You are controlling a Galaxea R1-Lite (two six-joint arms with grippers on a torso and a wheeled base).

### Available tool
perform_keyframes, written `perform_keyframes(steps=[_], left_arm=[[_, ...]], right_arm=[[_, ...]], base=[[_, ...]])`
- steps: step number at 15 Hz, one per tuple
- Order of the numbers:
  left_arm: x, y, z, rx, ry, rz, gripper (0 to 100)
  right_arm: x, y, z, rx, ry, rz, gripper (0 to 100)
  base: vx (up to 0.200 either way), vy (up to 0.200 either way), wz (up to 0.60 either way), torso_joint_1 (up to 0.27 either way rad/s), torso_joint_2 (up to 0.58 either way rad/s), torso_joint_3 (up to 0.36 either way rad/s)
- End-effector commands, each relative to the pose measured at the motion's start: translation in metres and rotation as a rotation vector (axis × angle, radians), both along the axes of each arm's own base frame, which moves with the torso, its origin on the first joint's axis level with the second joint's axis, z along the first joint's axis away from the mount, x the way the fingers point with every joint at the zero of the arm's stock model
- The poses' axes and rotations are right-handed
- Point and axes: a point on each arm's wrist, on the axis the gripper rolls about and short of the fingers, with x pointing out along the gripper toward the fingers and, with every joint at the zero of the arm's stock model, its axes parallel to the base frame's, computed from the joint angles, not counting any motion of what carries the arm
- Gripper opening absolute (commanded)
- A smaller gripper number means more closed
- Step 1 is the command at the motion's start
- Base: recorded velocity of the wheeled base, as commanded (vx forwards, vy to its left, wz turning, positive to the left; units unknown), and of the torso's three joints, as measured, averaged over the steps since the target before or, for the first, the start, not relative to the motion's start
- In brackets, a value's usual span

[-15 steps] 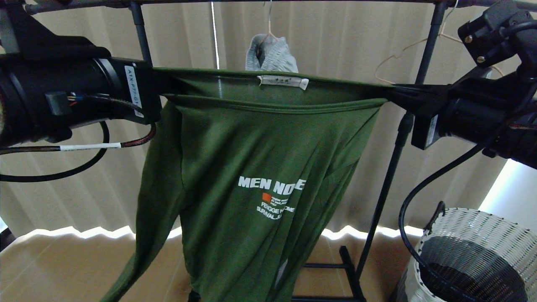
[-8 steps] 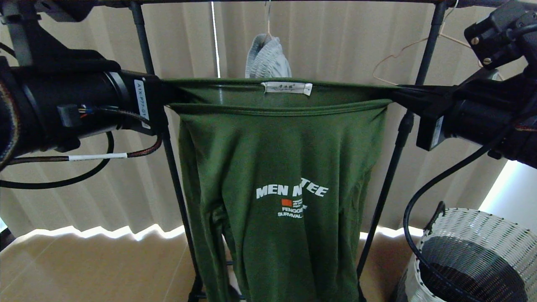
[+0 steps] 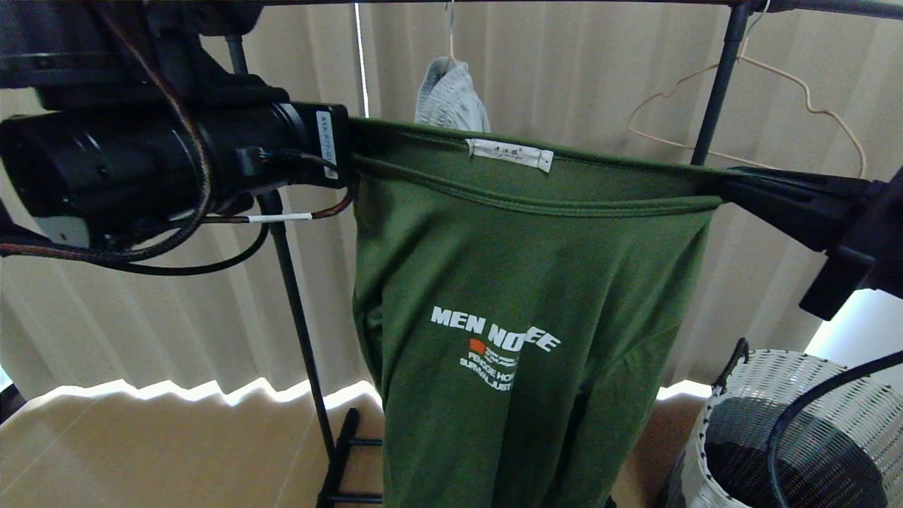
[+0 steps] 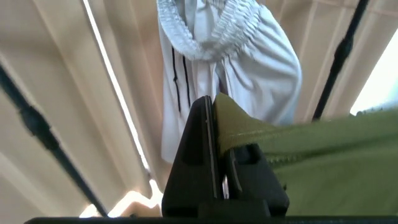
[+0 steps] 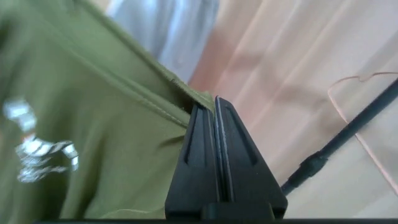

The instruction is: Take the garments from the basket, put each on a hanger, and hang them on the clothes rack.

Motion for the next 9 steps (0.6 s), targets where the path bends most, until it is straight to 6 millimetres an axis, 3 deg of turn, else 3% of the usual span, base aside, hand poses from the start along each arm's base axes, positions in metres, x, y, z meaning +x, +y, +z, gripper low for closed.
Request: perform_keyframes(steps=[1, 6, 9], left_arm=[[0.016, -0.011, -0.013, 0.019, 0.035, 0.008, 0], [0.013, -0.009, -0.011, 0.009, 0.034, 0.009, 0], [-0.003, 0.002, 0.003, -0.01, 0.007, 0.01, 0]], right_arm=[[-0.017, -0.005, -0.002, 0.009, -0.023, 0.133, 0], [-0.016, -0.004, -0.002, 0.006, -0.021, 0.176, 0], [-0.004, 0.0, 0.0, 0.0, -0.012, 0.151, 0]], base=[[0.0, 0.0, 0.0, 0.0, 0.0, 0.0], [0.0, 0.0, 0.0, 0.0, 0.0, 0.0], [0.0, 0.0, 0.0, 0.0, 0.0, 0.0]])
